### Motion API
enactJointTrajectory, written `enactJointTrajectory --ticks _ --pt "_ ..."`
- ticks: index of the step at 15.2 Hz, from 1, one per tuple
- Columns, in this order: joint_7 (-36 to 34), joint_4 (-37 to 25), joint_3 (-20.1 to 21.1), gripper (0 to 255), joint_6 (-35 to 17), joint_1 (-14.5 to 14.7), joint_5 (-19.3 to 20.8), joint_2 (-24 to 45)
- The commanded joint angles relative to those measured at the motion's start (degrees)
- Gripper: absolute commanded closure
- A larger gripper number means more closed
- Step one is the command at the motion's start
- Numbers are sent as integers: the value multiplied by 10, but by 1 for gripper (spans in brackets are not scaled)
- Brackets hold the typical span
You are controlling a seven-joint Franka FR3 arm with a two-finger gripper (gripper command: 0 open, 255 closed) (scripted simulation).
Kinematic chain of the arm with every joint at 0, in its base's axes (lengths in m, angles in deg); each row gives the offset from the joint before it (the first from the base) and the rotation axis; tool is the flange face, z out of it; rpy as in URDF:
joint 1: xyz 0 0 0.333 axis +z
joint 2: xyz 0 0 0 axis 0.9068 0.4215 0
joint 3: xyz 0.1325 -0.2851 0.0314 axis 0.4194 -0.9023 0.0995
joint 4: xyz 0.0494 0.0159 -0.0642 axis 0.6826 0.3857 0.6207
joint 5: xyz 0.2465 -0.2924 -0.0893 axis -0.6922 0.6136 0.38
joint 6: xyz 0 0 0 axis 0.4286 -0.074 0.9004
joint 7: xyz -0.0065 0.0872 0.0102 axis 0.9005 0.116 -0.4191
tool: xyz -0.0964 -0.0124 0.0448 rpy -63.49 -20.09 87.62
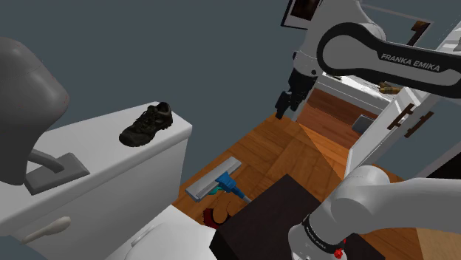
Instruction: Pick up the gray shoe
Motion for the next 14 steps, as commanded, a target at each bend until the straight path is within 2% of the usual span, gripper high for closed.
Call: enactJointTrajectory --ticks 1,7,14 --pt "0 0 0 0 0 0 0 0" --pt "-147 2 72 0 -40 8 -78 34" --pt "-312 -37 155 0 -104 6 -147 114"
